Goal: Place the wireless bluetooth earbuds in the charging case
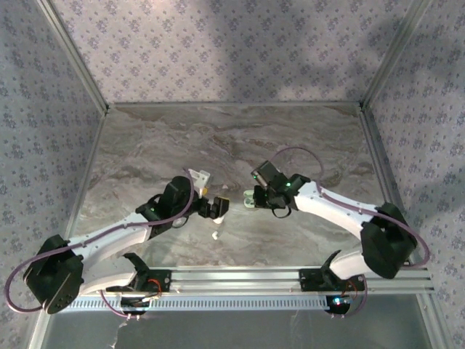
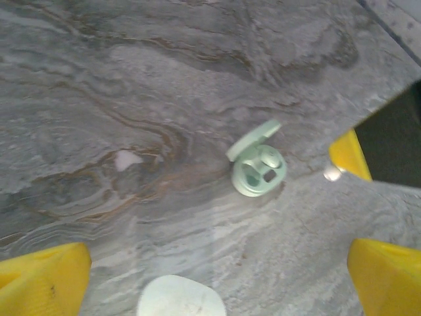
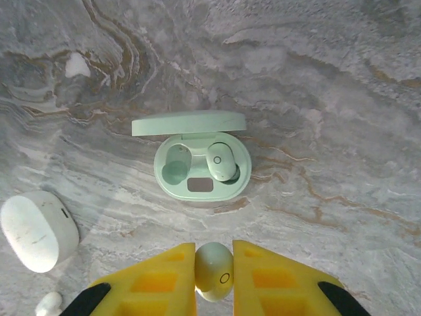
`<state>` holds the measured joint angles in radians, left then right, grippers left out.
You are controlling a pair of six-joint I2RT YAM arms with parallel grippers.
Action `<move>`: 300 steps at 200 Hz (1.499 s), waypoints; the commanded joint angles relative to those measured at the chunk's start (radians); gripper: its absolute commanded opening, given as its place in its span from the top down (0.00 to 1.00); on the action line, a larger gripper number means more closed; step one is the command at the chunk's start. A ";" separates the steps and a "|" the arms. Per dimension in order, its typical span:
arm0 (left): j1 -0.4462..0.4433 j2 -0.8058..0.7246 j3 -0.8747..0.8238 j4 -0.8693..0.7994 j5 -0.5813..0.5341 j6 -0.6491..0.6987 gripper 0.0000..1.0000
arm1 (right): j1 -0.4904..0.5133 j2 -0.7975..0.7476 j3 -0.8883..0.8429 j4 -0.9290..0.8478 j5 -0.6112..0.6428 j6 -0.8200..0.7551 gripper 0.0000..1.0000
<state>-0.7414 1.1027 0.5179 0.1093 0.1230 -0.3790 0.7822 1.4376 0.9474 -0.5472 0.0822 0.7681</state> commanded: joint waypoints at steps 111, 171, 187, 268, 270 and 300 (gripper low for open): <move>0.149 -0.051 -0.040 -0.034 -0.001 -0.100 0.00 | 0.083 0.267 0.232 -0.123 0.171 -0.016 0.82; 0.149 -0.081 -0.047 -0.040 -0.006 -0.092 0.00 | 0.087 0.334 0.295 -0.140 0.191 -0.026 0.82; 0.150 -0.084 -0.047 -0.040 -0.006 -0.090 0.00 | 0.088 0.345 0.301 -0.142 0.192 -0.028 0.82; 0.148 -0.090 -0.050 -0.039 -0.005 -0.087 0.00 | 0.089 0.382 0.309 -0.146 0.201 -0.030 0.82; 0.149 -0.090 -0.050 -0.039 -0.005 -0.087 0.00 | 0.089 0.383 0.309 -0.145 0.202 -0.030 0.82; 0.148 -0.093 -0.053 -0.037 -0.006 -0.086 0.00 | 0.089 0.396 0.312 -0.146 0.205 -0.032 0.82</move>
<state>-0.5953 1.0336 0.4713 0.0753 0.1261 -0.4763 0.8650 1.8050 1.2297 -0.6636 0.2535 0.7429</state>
